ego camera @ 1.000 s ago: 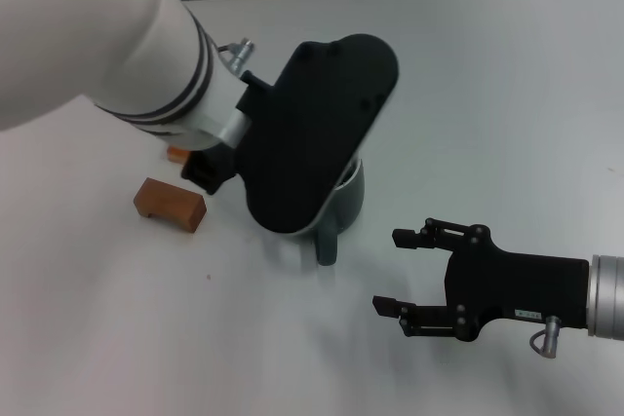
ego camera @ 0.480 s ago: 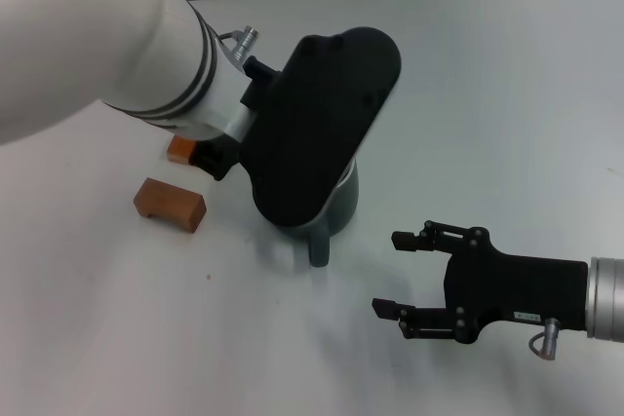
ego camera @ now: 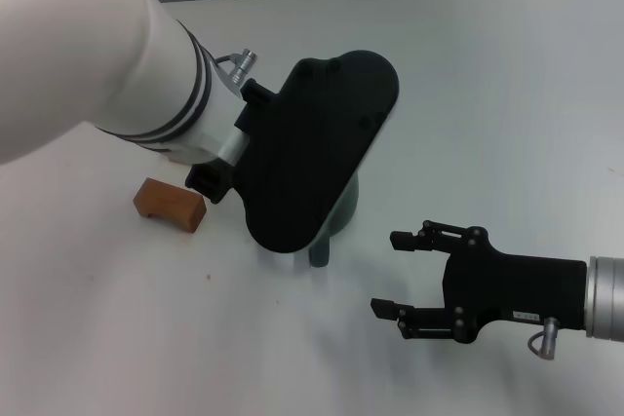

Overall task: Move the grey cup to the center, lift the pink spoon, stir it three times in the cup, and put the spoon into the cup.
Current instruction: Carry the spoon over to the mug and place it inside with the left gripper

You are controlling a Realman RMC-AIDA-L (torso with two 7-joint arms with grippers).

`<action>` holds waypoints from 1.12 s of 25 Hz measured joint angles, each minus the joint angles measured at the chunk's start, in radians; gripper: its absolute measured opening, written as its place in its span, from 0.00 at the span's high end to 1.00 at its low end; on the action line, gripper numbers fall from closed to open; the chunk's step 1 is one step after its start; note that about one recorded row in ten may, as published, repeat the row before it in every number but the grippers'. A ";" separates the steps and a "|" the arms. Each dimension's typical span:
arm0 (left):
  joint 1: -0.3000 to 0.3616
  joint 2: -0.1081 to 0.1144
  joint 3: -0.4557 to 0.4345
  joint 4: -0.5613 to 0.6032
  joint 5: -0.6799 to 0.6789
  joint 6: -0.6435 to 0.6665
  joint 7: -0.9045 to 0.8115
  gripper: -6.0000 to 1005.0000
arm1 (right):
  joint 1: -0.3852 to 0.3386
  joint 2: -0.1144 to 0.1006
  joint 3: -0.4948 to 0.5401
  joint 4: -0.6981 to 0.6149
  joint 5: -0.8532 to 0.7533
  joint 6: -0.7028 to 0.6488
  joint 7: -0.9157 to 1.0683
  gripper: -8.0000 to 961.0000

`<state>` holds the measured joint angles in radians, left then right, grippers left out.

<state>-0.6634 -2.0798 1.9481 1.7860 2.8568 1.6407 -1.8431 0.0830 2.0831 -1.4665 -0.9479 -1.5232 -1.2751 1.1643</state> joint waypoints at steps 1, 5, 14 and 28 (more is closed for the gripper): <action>0.003 0.001 -0.006 -0.005 0.010 -0.006 0.002 0.84 | 0.001 0.000 0.000 0.000 0.000 0.000 0.000 0.15; 0.003 0.001 -0.006 -0.019 0.031 -0.034 0.002 0.84 | 0.003 0.000 0.000 0.000 0.000 -0.002 0.000 0.15; 0.006 0.000 0.018 -0.031 0.029 -0.096 0.000 0.84 | 0.003 0.000 0.000 0.000 -0.012 -0.005 0.004 0.15; 0.025 0.000 0.019 -0.013 0.033 -0.056 -0.004 0.83 | 0.005 0.000 0.000 0.001 -0.014 -0.006 0.001 0.15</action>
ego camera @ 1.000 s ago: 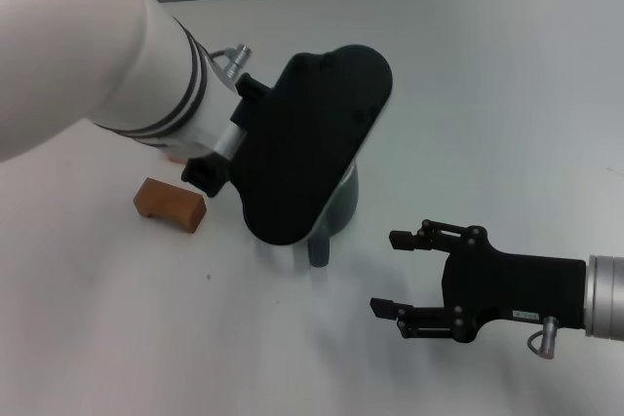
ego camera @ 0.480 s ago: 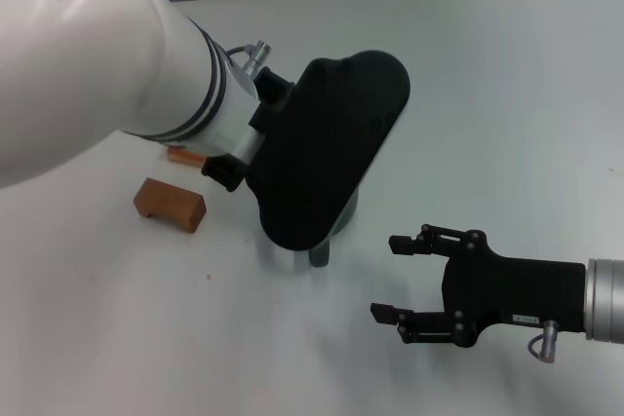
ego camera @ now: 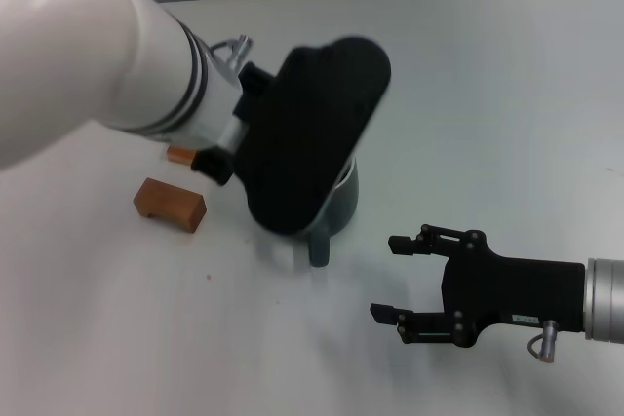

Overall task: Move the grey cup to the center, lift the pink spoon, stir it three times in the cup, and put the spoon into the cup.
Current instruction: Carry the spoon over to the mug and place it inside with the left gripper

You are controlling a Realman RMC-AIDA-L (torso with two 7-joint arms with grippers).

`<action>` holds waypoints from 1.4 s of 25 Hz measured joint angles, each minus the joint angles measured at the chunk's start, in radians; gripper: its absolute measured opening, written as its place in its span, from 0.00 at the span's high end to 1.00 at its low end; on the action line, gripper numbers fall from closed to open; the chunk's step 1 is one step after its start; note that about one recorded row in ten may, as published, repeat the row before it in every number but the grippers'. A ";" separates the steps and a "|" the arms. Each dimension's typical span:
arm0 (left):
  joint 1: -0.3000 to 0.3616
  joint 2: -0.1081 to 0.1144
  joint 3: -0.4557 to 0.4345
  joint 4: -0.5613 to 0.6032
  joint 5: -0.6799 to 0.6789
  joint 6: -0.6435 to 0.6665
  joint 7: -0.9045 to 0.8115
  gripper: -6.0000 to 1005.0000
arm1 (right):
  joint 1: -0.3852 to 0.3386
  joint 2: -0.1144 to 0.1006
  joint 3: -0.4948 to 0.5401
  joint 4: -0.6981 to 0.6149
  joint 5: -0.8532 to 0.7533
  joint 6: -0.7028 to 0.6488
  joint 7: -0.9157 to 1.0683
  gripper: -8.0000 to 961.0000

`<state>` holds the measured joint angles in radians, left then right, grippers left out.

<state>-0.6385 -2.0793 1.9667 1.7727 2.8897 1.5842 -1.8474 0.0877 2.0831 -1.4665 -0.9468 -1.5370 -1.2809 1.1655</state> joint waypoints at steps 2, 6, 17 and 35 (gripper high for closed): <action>0.004 0.000 -0.049 -0.004 -0.015 -0.054 -0.007 0.83 | 0.001 0.000 0.000 0.000 0.000 0.000 0.000 0.15; 0.015 0.002 -0.076 -0.009 -0.058 -0.081 -0.007 0.83 | 0.002 0.000 0.000 0.000 0.000 -0.002 0.000 0.15; 0.061 0.004 -0.085 -0.017 -0.080 -0.112 -0.010 0.83 | 0.005 -0.001 -0.014 -0.008 -0.008 -0.003 0.003 0.15; 0.086 0.009 -0.248 0.082 -0.198 -0.093 -0.012 0.33 | 0.006 -0.002 -0.015 -0.015 -0.012 -0.003 0.005 0.15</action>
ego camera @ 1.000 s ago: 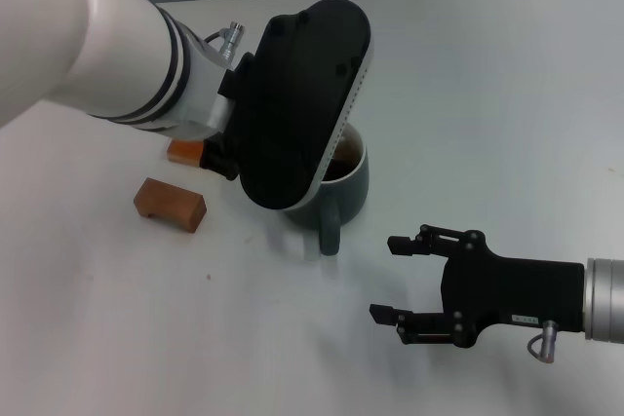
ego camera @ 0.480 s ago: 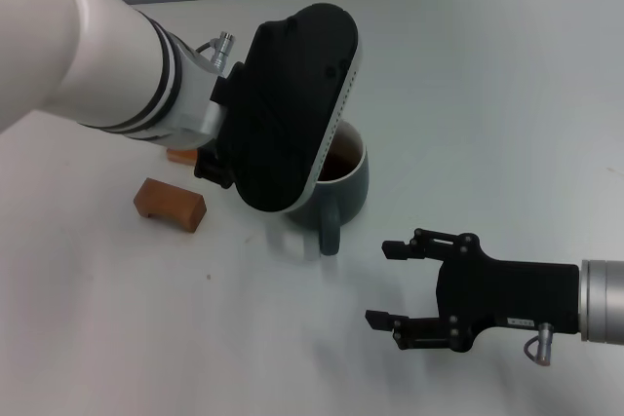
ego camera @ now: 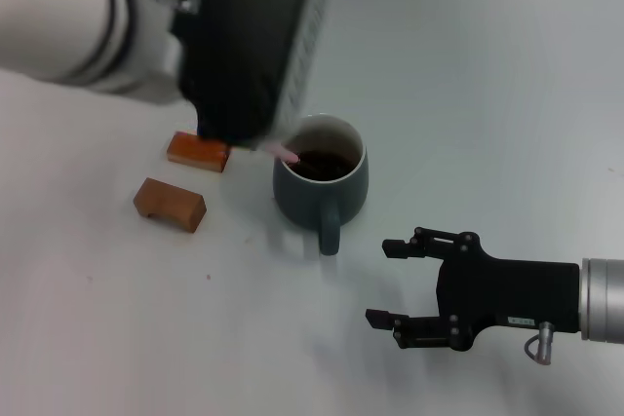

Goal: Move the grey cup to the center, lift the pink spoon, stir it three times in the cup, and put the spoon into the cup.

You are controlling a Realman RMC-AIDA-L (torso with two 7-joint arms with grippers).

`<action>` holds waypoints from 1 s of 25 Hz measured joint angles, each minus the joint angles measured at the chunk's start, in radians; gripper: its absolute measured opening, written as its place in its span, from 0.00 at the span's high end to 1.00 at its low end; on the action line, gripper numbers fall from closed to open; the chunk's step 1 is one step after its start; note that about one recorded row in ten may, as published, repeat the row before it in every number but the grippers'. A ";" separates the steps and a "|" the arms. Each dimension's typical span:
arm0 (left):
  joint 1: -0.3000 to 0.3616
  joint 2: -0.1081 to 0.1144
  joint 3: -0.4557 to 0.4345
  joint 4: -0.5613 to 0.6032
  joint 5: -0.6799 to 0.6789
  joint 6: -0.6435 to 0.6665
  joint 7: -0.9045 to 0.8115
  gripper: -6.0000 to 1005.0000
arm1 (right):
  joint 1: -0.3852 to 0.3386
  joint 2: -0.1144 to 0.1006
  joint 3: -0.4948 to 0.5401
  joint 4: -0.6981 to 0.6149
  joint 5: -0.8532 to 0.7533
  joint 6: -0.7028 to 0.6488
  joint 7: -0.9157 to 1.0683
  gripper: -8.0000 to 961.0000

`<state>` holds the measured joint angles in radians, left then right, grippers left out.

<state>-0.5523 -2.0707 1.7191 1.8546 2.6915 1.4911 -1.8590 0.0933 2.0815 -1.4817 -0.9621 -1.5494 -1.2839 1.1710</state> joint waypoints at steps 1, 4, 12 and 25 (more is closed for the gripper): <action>0.005 0.001 -0.033 0.010 -0.039 -0.002 0.008 0.32 | 0.000 0.000 0.000 0.000 0.000 0.000 0.000 0.15; 0.047 0.002 -0.217 0.047 -0.273 -0.003 0.064 0.31 | -0.001 0.000 0.000 0.000 0.002 0.000 -0.001 0.15; 0.242 0.007 -0.555 -0.013 -0.801 0.047 0.245 0.30 | -0.011 0.003 0.010 -0.019 0.016 -0.035 -0.006 0.15; 0.459 0.002 -0.613 -0.540 -1.081 0.087 0.647 0.25 | -0.036 0.004 0.080 -0.001 0.154 -0.135 -0.112 0.15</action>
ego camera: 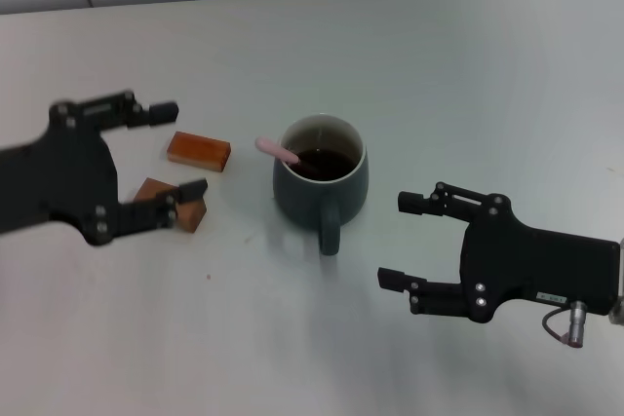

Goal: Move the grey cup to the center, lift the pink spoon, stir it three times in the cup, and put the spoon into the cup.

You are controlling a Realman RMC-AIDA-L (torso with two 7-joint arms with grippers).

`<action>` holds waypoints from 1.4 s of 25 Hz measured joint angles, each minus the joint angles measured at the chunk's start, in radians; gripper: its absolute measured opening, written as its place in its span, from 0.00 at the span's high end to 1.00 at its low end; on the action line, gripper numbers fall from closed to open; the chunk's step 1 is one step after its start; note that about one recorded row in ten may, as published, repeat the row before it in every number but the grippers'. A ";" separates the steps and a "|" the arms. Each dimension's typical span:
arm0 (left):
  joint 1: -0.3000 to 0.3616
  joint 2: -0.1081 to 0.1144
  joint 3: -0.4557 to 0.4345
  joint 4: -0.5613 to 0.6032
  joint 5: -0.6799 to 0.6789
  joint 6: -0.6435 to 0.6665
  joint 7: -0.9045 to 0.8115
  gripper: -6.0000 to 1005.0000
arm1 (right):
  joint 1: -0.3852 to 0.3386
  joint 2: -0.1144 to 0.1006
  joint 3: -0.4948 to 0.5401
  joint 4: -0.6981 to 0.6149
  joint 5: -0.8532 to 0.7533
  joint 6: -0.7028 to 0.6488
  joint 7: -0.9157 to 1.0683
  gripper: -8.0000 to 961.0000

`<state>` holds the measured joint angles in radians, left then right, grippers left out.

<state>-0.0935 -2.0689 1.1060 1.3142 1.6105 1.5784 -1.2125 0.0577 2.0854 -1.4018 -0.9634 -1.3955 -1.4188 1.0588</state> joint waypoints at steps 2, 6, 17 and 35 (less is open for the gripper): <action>-0.005 0.002 0.002 -0.156 -0.039 0.005 0.087 0.23 | 0.000 0.000 -0.005 0.001 0.000 0.000 -0.002 0.15; -0.034 0.000 0.050 -0.337 -0.039 0.001 0.160 0.21 | 0.005 0.000 -0.013 0.003 0.001 0.006 -0.003 0.15; -0.095 -0.004 0.089 -0.541 -0.074 -0.046 0.261 0.21 | 0.030 0.002 -0.069 0.016 0.001 0.069 -0.012 0.15; -0.070 0.000 0.109 -0.546 -0.069 -0.150 0.242 0.21 | 0.019 0.001 -0.072 0.034 0.001 0.205 0.034 0.15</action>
<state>-0.1638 -2.0693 1.2154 0.7683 1.5416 1.4288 -0.9706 0.0769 2.0864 -1.4742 -0.9295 -1.3941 -1.2134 1.0932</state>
